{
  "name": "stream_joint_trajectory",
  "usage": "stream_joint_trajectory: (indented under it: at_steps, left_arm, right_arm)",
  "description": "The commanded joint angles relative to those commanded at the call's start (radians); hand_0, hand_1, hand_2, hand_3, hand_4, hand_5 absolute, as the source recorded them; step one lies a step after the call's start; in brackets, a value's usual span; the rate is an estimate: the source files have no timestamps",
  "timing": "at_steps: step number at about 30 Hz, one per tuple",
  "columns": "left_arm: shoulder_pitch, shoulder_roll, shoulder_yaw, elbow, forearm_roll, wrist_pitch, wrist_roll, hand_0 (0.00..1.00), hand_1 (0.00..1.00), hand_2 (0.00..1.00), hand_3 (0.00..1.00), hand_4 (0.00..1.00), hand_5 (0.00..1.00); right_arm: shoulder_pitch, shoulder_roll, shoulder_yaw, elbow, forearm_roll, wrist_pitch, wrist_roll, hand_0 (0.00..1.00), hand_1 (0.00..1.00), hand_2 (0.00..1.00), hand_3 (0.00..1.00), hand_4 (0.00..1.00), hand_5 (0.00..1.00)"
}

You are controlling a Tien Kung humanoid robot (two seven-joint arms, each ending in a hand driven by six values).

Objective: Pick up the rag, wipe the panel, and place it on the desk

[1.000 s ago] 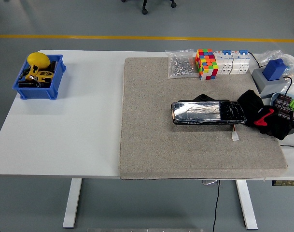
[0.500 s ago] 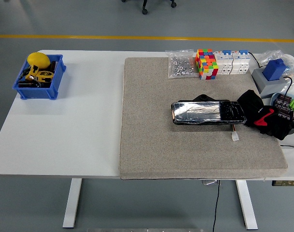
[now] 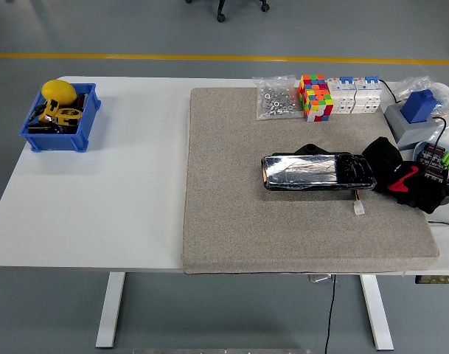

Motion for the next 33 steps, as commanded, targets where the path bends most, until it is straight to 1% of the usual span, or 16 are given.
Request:
stream_joint_trajectory:
  at_steps: [5,6,10,12,17,18,23,24,26,29,30,33]
  left_arm:
    - [0.0,-0.001,-0.004,0.0,0.003,0.001,0.0,0.685,0.729,0.73,0.607,0.672,0.628]
    - [0.0,-0.001,-0.004,0.0,0.002,0.0,0.0,0.686,0.729,0.731,0.605,0.673,0.629]
    - [-0.001,-0.001,-0.005,0.0,0.005,0.0,0.0,0.686,0.729,0.731,0.605,0.673,0.629]
    - [-0.002,-0.001,-0.006,0.0,0.006,0.0,0.0,0.685,0.729,0.731,0.607,0.671,0.627]
    - [-0.002,-0.002,-0.004,0.0,0.005,0.0,0.0,0.685,0.729,0.731,0.607,0.671,0.627]
    - [-0.002,-0.002,-0.003,0.0,0.005,-0.001,0.0,0.684,0.729,0.731,0.606,0.672,0.627]
    - [-0.004,-0.001,-0.004,0.0,0.006,-0.001,-0.001,0.684,0.729,0.731,0.606,0.672,0.627]
    - [-0.004,-0.001,-0.004,0.0,0.006,-0.001,-0.001,0.686,0.729,0.731,0.607,0.671,0.626]
    - [-0.004,-0.001,-0.005,0.0,0.006,-0.001,-0.001,0.686,0.729,0.731,0.607,0.671,0.626]
    - [-0.003,-0.002,-0.005,0.0,0.005,-0.001,0.0,0.686,0.729,0.731,0.607,0.671,0.626]
    - [-0.003,-0.002,-0.005,0.0,0.006,0.0,0.0,0.685,0.729,0.73,0.607,0.671,0.626]
    - [-0.003,-0.002,-0.005,0.0,0.005,-0.001,-0.001,0.685,0.729,0.73,0.607,0.671,0.626]
  right_arm:
    - [-0.003,0.003,-0.004,-0.008,0.143,0.016,0.004,0.861,0.817,0.876,0.968,0.998,0.819]
    - [-0.003,0.004,-0.004,-0.009,0.179,0.021,0.007,0.841,0.797,0.853,0.951,0.998,0.868]
    - [-0.003,0.004,0.004,-0.012,0.305,0.033,0.01,0.841,0.797,0.853,0.951,0.998,0.868]
    - [-0.003,0.003,0.008,-0.012,0.321,0.037,0.008,0.828,0.795,0.87,0.958,0.998,0.862]
    - [-0.002,0.002,0.01,-0.012,0.331,0.044,-0.002,0.828,0.795,0.87,0.958,0.998,0.862]
    - [-0.002,0.003,0.011,-0.012,0.328,0.042,-0.004,0.751,0.75,0.904,0.978,0.998,0.832]
    - [0.0,0.002,0.011,-0.009,0.306,0.02,-0.005,0.751,0.75,0.904,0.978,0.998,0.832]
    - [0.0,0.002,0.012,-0.008,0.304,0.015,-0.004,0.54,0.582,0.782,0.976,0.998,0.662]
    - [-0.001,0.001,0.014,-0.008,0.307,0.003,-0.001,0.54,0.582,0.782,0.976,0.998,0.662]
    - [-0.001,0.002,0.017,-0.008,0.312,0.0,0.003,0.54,0.582,0.782,0.976,0.998,0.662]
    - [-0.001,0.002,0.017,-0.008,0.313,-0.001,0.003,0.471,0.529,0.682,0.877,0.998,0.596]
    - [0.0,0.002,0.014,-0.009,0.335,0.004,0.001,0.471,0.529,0.682,0.877,0.998,0.596]
